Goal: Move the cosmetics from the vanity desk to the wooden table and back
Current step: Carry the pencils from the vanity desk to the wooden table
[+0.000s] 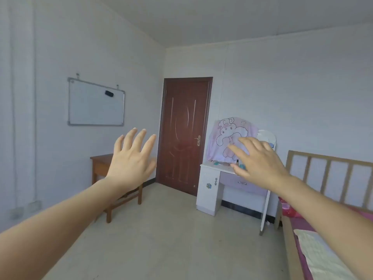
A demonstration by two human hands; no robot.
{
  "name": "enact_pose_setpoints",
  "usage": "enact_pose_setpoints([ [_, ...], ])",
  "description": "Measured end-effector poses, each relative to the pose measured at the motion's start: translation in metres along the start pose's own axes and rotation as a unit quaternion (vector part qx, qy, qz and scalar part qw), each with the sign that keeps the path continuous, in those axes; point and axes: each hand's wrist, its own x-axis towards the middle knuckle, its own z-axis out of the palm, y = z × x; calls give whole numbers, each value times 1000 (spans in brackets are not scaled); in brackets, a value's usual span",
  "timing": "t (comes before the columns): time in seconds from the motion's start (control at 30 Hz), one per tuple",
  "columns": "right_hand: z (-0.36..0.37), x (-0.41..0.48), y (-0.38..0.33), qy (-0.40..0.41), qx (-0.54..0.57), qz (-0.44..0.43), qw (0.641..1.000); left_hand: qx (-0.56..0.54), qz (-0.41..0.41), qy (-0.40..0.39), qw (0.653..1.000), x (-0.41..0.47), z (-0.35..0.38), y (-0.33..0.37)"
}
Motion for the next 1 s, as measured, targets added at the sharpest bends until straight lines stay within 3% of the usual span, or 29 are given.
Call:
enact_pose_setpoints([
  [0.3, 123, 2, 27, 6, -16, 23, 1000, -82, -14, -17, 996, 48, 133, 31],
  [0.6, 268, 44, 104, 23, -15, 45, 999, -58, 57, 16, 997, 156, 258, 64],
  [0.77, 350, 87, 115, 66, 53, 85, 993, -52, 27, 0, 998, 185, 319, 50],
  [1.0, 453, 145, 89, 60, 67, 69, 994, -25, 14, -31, 999, 216, 407, -5],
])
